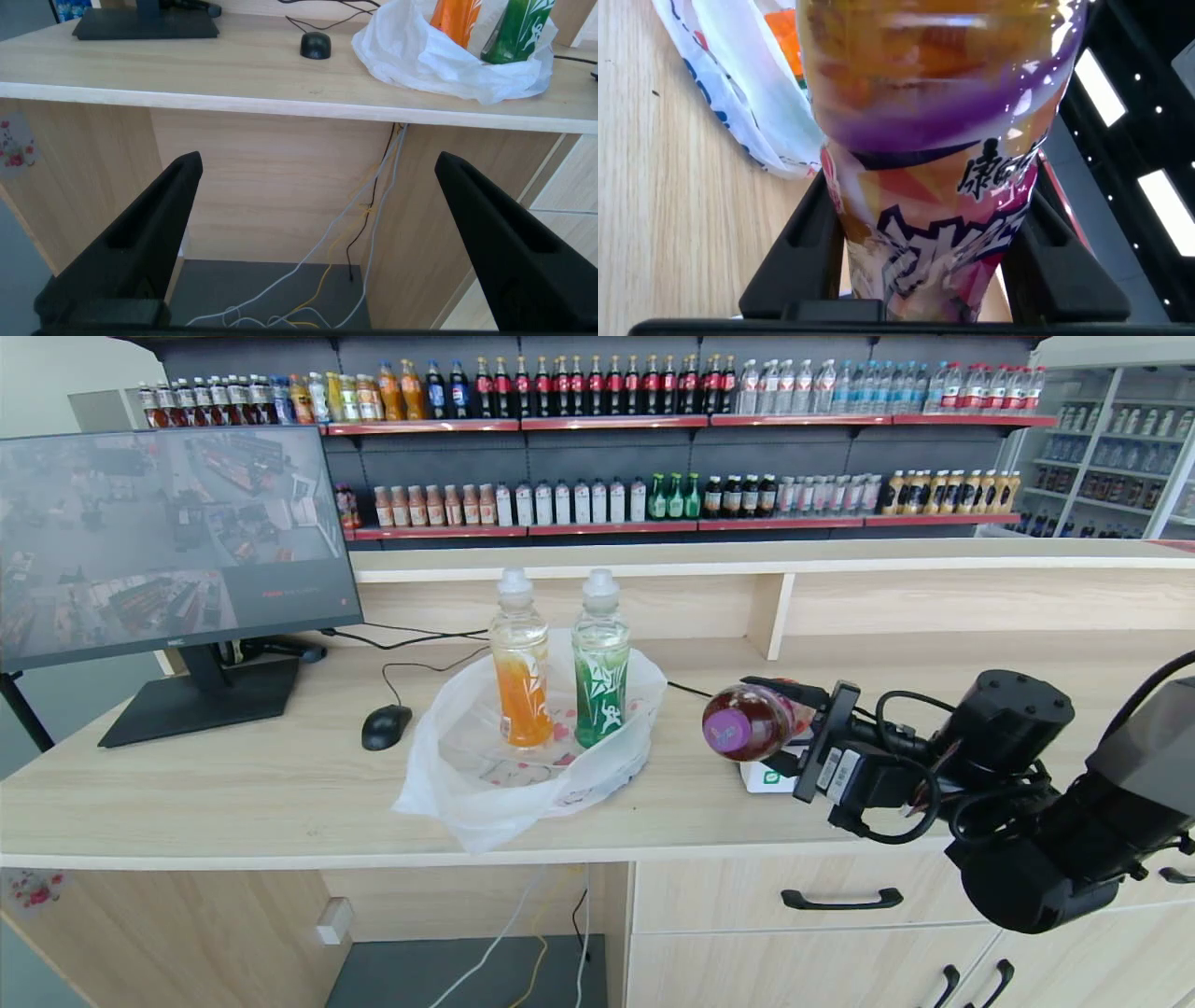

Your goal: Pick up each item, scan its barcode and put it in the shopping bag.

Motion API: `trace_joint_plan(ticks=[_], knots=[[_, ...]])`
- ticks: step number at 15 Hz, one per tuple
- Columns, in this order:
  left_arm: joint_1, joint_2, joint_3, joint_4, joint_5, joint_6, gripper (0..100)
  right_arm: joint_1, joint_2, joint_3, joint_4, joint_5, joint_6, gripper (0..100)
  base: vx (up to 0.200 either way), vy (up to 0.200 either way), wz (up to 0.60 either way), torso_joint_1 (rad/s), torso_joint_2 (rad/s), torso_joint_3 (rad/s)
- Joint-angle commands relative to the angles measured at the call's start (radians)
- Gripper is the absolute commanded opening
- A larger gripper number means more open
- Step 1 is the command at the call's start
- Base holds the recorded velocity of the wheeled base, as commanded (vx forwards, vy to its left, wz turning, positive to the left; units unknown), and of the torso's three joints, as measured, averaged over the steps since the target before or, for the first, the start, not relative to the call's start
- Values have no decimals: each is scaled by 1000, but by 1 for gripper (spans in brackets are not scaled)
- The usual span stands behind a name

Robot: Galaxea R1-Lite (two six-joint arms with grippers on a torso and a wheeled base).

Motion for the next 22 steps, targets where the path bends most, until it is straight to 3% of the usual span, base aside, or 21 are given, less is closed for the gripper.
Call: trace_joint_plan(ticks=[1, 8, 12, 14, 18, 22], knots=[[0, 0, 0, 0, 0, 0, 100, 37, -82, -5, -3, 1, 42, 0, 0, 0, 0, 0, 0, 0], [0, 0, 0, 0, 0, 0, 100, 52, -269, 82, -3, -10, 213, 0, 0, 0, 0, 0, 0, 0], [0, 0, 0, 0, 0, 1, 100, 50, -327, 110, -3, -75, 436, 0, 0, 0, 0, 0, 0, 0], [0, 0, 0, 0, 0, 1, 100, 50, -369, 139, -3, -161, 564, 0, 0, 0, 0, 0, 0, 0], [0, 0, 0, 0, 0, 1, 100, 70, -442, 242, -3, -455, 857, 0, 0, 0, 0, 0, 0, 0], [0, 0, 0, 0, 0, 1, 100, 119, -446, 374, -3, -699, 937, 0, 0, 0, 0, 0, 0, 0]])
